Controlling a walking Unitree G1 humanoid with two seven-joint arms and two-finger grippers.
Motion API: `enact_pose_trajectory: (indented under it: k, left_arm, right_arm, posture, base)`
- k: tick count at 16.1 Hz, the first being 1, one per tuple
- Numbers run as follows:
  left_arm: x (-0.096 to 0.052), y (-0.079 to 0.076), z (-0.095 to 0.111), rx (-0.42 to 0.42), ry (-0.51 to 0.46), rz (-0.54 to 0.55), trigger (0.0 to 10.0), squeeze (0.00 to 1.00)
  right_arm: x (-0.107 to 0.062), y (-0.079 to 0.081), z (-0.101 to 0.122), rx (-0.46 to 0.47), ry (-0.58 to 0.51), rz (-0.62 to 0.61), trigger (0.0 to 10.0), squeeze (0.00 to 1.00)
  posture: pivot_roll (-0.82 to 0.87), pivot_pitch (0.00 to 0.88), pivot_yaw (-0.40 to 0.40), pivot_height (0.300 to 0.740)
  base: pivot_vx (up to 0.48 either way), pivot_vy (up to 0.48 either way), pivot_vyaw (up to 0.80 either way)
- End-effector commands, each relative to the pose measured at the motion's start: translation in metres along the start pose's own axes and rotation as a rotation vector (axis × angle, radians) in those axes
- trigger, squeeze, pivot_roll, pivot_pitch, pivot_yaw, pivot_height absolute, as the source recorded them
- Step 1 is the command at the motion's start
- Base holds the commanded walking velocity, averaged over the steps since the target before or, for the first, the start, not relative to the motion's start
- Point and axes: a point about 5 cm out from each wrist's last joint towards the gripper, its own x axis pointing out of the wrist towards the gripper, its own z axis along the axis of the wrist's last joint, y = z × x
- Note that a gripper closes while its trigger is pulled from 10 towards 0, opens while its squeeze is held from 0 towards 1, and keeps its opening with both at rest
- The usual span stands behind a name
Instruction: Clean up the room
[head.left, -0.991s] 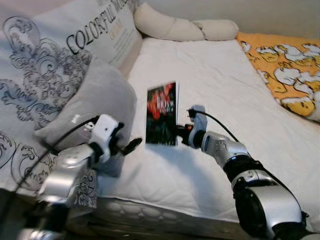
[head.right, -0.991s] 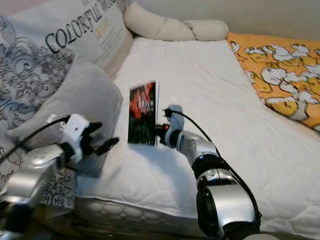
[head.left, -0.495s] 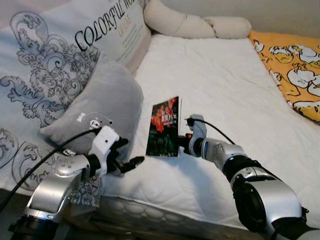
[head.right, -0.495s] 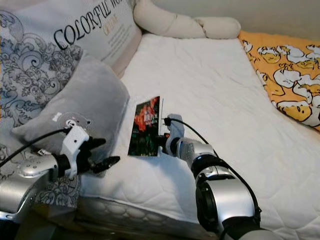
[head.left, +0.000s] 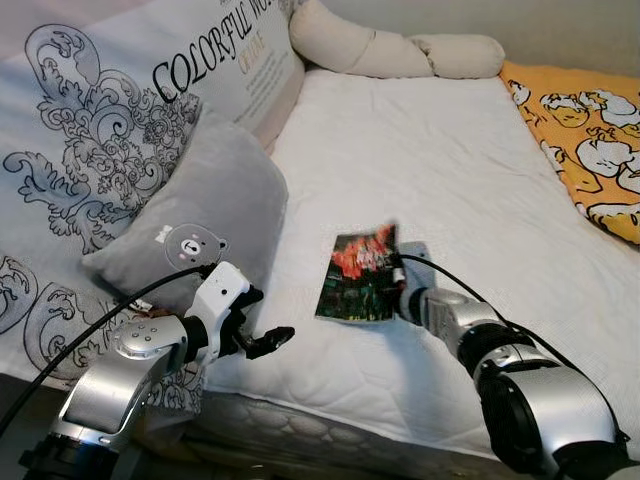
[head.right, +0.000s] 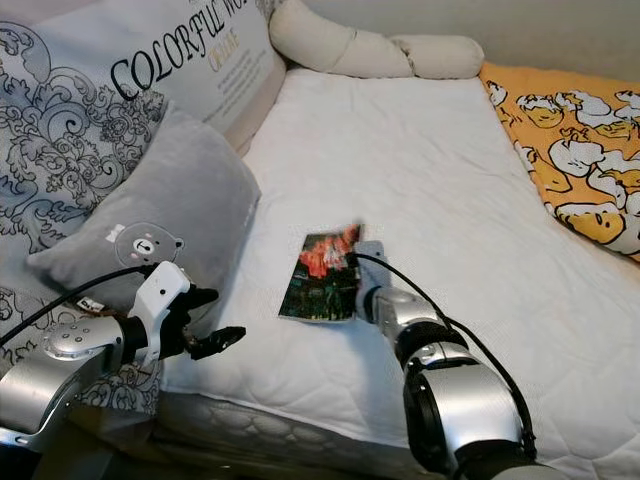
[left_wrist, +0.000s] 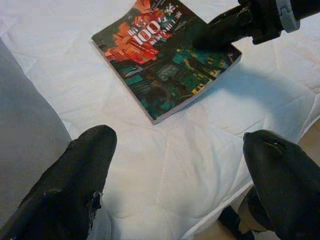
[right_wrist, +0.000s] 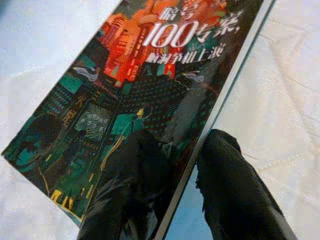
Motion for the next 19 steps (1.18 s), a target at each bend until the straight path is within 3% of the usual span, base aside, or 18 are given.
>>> enact_pose_trajectory:
  k: [1, 6, 9, 10, 11, 12, 13, 14, 17, 19]
  left_arm:
    - [0.001, 0.0, 0.002, 0.015, 0.012, 0.007, 10.0, 0.0]
    - [0.008, -0.004, 0.001, 0.003, 0.018, 0.004, 10.0, 0.0]
    - [0.017, 0.004, 0.008, -0.035, -0.053, 0.046, 10.0, 0.0]
    - [0.021, 0.005, 0.005, -0.065, -0.097, 0.088, 10.0, 0.0]
    - [0.026, 0.005, 0.002, -0.079, -0.115, 0.117, 10.0, 0.0]
    - [0.029, 0.006, 0.001, -0.083, -0.119, 0.124, 10.0, 0.0]
    - [0.035, 0.018, 0.006, -0.11, -0.155, 0.227, 10.0, 0.0]
    - [0.037, 0.022, 0.008, -0.129, -0.175, 0.27, 10.0, 0.0]
    - [0.042, 0.037, 0.02, -0.21, -0.251, 0.397, 10.0, 0.0]
    - [0.047, 0.039, 0.019, -0.201, -0.25, 0.435, 10.0, 0.0]
  right_arm:
    - [-0.001, -0.004, 0.002, 0.003, -0.024, -0.017, 10.0, 1.0]
    - [-0.004, -0.016, 0.005, -0.048, -0.076, -0.027, 10.0, 1.0]
    - [-0.006, -0.022, 0.0, 0.053, -0.099, -0.01, 10.0, 1.0]
    - [-0.007, -0.023, 0.002, 0.157, -0.168, 0.012, 10.0, 1.0]
    - [-0.009, -0.024, 0.005, 0.197, -0.232, 0.028, 10.0, 1.0]
    - [-0.009, -0.023, 0.006, 0.19, -0.253, 0.028, 10.0, 1.0]
    - [-0.01, -0.023, 0.009, 0.114, -0.3, -0.014, 10.0, 1.0]
    - [-0.011, -0.022, 0.011, 0.093, -0.326, -0.021, 10.0, 1.0]
    - [-0.016, -0.015, 0.037, 0.122, -0.482, -0.066, 10.0, 1.0]
    - [-0.02, -0.005, 0.052, 0.146, -0.559, -0.046, 10.0, 1.0]
  posture:
    - [0.11, 0.0, 0.006, 0.74]
    - [0.11, 0.0, 0.002, 0.74]
    - [0.09, 0.0, 0.01, 0.74]
    - [0.04, 0.0, 0.039, 0.74]
    - [0.03, 0.0, 0.047, 0.74]
    - [0.02, 0.0, 0.051, 0.74]
    - [-0.01, 0.0, 0.065, 0.74]
    - [-0.01, 0.0, 0.065, 0.74]
    - [-0.03, 0.0, 0.076, 0.74]
    - [-0.05, 0.0, 0.08, 0.74]
  base:
    - [0.0, 0.0, 0.0]
    - [0.0, 0.0, 0.0]
    - [0.0, 0.0, 0.0]
    - [0.0, 0.0, 0.0]
    - [0.0, 0.0, 0.0]
    - [0.0, 0.0, 0.0]
    - [0.0, 0.0, 0.0]
    - [0.0, 0.0, 0.0]
    - [0.0, -0.255, 0.0]
    - [0.0, -0.454, 0.0]
